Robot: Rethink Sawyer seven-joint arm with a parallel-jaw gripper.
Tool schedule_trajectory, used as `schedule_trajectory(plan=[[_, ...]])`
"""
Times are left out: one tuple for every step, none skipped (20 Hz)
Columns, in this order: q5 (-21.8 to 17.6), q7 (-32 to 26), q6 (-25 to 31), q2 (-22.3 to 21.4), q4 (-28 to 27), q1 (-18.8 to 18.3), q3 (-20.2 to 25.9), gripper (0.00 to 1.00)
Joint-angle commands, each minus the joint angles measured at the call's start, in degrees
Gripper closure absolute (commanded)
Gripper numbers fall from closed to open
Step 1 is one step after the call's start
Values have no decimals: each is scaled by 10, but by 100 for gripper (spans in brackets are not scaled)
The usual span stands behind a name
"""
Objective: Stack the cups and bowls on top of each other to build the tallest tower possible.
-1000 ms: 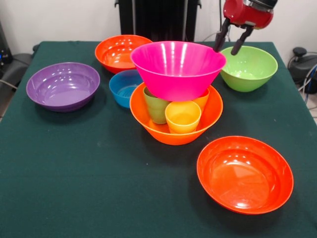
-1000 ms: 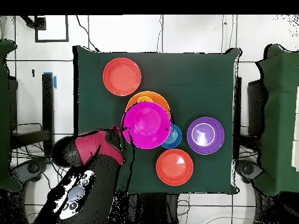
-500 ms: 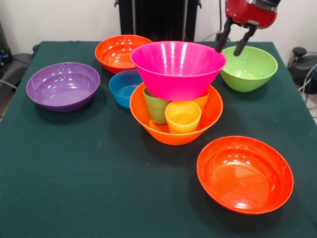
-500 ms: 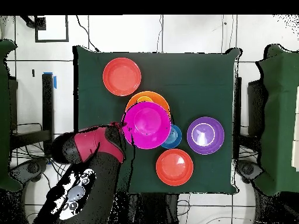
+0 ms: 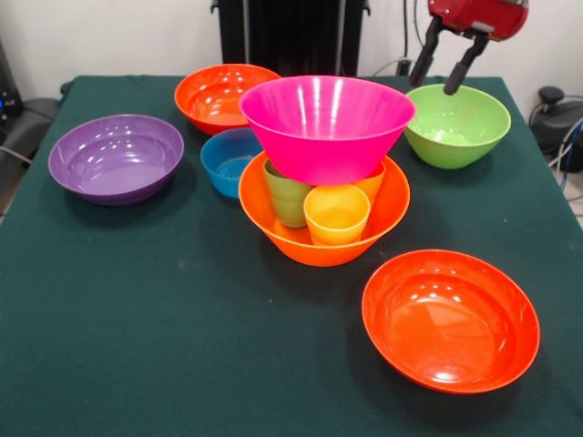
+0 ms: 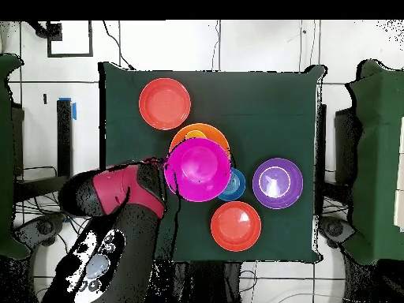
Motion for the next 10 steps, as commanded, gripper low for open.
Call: schedule_trajectory(plan=[[-13,29,72,20,-49,-23,43,0],[-14,25,76,24,-57,-25,45,0],[-16,21,82,30,-66,-28,47,0],[-17,18,88,36,-75,-30,48,0],[-19,19,96,44,-85,-29,47,0],[-19,20,99,54,-96,-29,48,0],[-17,21,102,63,-105,-33,54,0],[-14,21,104,72,-113,-37,60,0],[-9,22,109,78,-122,-41,66,0],[-1,24,109,81,-124,-47,75,0]])
